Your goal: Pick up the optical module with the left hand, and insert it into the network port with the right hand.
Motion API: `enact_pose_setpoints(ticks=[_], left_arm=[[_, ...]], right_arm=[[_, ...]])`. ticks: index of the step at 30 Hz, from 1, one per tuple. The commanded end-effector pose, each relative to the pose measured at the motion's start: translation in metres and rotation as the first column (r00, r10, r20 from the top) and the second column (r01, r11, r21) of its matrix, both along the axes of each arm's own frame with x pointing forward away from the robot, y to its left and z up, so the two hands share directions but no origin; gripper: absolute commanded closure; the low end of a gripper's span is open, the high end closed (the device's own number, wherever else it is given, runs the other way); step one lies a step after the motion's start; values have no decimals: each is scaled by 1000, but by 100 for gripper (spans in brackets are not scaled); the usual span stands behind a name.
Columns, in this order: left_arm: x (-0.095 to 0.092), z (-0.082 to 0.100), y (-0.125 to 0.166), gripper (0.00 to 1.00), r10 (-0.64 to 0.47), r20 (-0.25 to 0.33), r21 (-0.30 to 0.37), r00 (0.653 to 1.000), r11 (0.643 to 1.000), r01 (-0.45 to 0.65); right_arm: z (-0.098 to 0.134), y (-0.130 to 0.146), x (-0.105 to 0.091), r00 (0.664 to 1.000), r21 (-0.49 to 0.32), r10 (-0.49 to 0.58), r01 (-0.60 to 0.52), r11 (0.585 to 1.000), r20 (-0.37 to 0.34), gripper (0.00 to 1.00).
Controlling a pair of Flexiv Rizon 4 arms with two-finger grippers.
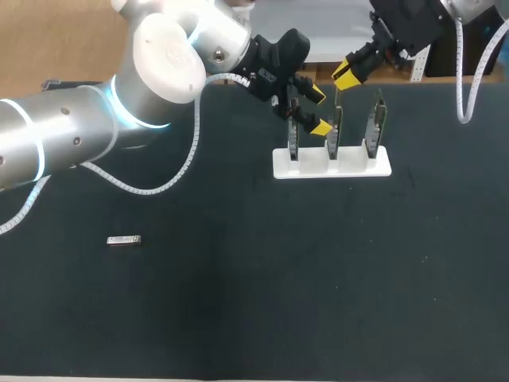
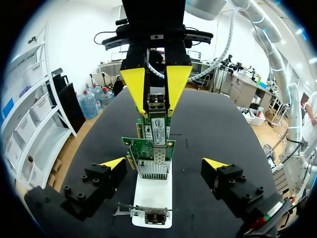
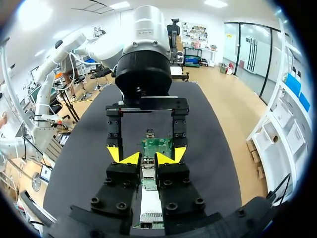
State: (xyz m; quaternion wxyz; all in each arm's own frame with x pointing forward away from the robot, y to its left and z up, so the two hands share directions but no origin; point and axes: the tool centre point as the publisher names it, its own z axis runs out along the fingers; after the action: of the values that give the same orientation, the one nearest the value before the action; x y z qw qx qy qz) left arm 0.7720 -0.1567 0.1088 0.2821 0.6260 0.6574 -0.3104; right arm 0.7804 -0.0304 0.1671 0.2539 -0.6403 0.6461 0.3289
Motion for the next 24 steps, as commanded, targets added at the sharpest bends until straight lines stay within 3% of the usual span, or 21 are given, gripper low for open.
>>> enact_pose_setpoints(ticks=[1,16,17,18,19,20,24], left_arm=[[2,1,-1,0,-1,-3,5,1000,1000,1],[2,1,-1,0,-1,-3,5,1000,1000,1],[2,1,-1,0,-1,-3,5,1000,1000,1],[2,1,-1,0,-1,-3,5,1000,1000,1],[2,1,-1,0,-1,-3,5,1000,1000,1],[2,1,-1,0,-1,-3,5,1000,1000,1],[2,1,-1,0,-1,-3,5,1000,1000,1]], right_arm=[[-3,0,0,1000,-2,-4,4,1000,-6,100],[-7,-2,1,1000,1,-7,7,1000,-28,100],[-6,-2,0,1000,2,-5,5,1000,-27,87],[-5,-2,0,1000,2,-5,5,1000,-27,55],[-4,-2,0,1000,4,-5,5,1000,-25,4],[-2,-2,0,1000,7,-4,5,1000,-23,0],[4,-3,-2,1000,24,-8,8,1000,-15,0]])
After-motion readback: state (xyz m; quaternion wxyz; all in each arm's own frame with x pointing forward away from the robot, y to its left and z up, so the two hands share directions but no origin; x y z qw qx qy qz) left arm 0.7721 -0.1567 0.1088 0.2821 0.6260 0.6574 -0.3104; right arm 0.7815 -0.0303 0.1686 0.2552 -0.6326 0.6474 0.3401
